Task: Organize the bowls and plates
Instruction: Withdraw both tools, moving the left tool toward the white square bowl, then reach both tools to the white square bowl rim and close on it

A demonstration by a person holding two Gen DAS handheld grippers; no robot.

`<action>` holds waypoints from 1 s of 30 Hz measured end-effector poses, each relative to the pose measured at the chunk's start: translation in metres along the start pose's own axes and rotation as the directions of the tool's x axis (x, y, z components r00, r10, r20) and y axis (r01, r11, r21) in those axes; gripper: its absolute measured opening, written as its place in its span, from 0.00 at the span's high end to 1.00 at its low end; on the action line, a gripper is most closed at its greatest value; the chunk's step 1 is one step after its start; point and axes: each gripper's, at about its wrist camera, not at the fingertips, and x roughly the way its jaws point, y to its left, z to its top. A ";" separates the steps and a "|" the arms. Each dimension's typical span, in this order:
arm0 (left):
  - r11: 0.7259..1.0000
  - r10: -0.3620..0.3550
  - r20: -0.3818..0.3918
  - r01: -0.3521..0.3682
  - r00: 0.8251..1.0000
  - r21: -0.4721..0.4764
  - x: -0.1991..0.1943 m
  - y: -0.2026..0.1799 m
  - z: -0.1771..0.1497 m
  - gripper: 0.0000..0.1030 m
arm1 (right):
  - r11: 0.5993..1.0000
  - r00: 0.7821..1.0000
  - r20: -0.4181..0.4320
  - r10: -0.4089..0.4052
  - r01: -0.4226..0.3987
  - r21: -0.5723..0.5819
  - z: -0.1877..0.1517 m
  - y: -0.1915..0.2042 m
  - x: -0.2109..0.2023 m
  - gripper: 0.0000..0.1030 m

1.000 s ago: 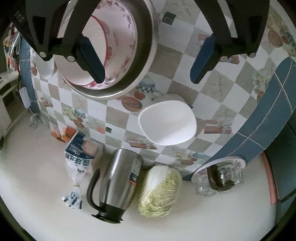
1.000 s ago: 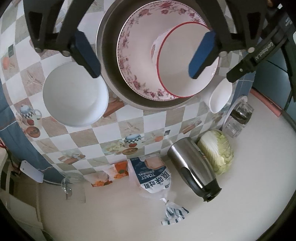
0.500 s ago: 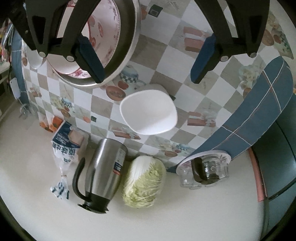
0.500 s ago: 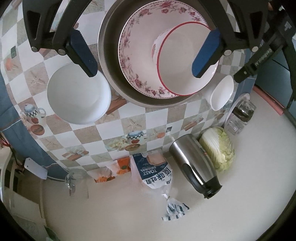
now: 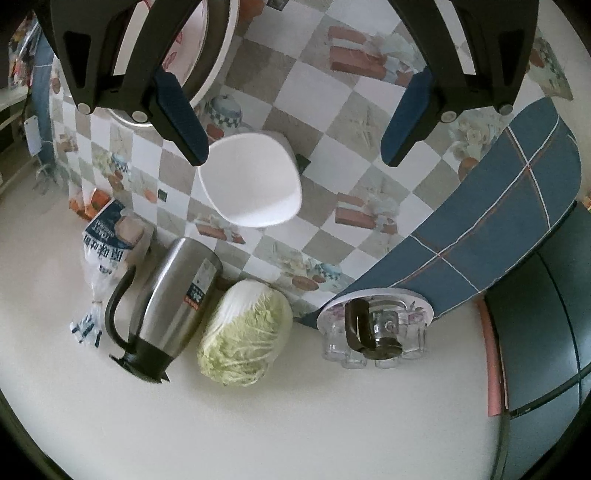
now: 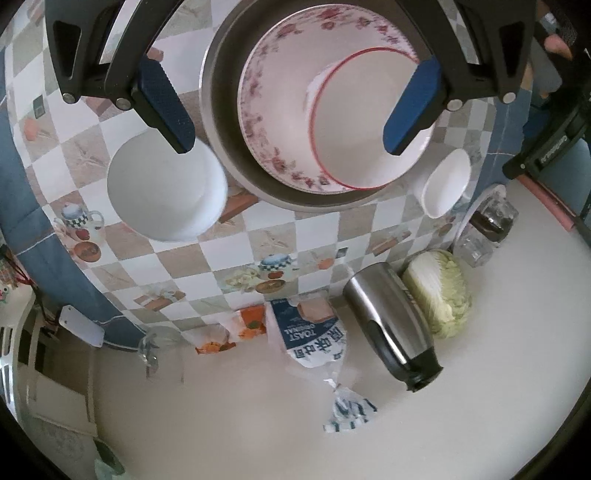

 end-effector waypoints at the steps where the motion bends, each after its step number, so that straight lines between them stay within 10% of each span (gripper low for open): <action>1: 1.000 -0.005 0.002 0.005 1.000 0.002 -0.001 0.002 0.002 0.08 | 1.000 1.000 0.004 -0.004 0.004 -0.010 0.001 0.004 -0.003 0.00; 30: 0.997 -0.005 0.031 0.007 1.000 -0.071 0.006 0.063 0.032 0.08 | 0.981 0.992 0.082 0.101 -0.086 -0.176 0.061 0.171 -0.090 0.00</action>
